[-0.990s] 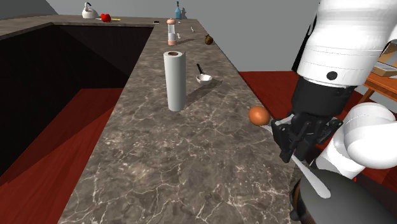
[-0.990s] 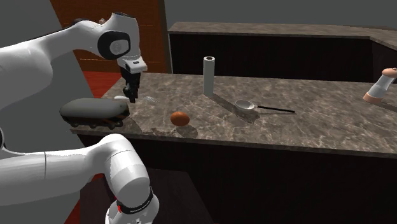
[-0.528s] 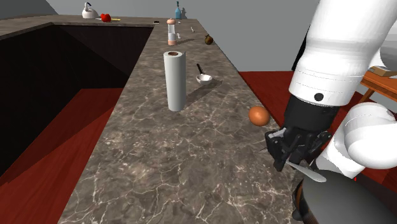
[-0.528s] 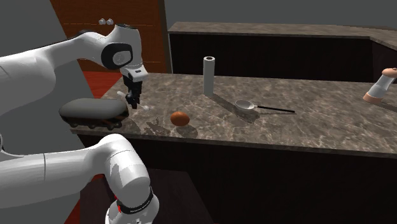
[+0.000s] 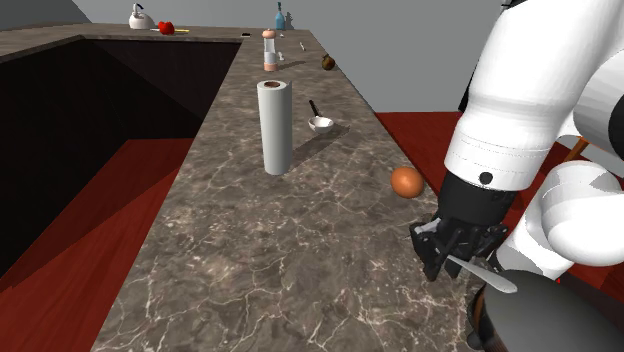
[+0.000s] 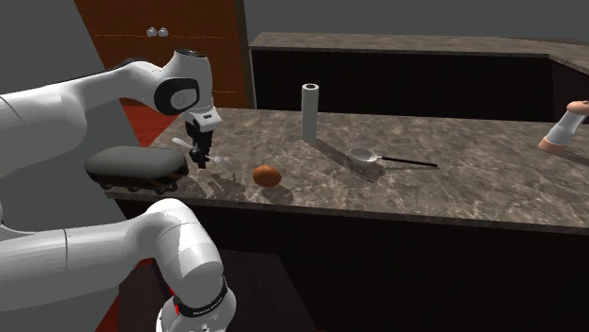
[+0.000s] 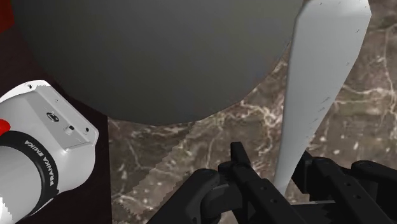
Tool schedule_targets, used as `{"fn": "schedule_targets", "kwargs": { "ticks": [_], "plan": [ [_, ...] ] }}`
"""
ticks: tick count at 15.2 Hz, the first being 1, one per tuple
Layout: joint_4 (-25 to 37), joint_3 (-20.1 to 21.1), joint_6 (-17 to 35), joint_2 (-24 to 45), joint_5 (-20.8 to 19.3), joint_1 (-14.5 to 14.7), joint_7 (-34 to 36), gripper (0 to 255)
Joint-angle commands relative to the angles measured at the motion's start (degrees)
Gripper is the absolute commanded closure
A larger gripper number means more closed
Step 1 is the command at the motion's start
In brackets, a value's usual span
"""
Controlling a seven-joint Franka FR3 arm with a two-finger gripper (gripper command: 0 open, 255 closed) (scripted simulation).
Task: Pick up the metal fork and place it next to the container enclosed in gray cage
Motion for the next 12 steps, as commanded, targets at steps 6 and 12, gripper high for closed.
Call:
{"fn": "schedule_targets", "kwargs": {
  "ticks": [6,12],
  "plan": [
    [-0.4,0.3,0.0,0.2,0.0,0.1,0.1,0],
    [1.1,-1.0,-1.5,0.3,-1.2,-0.3,0.2,0]
  ]
}}
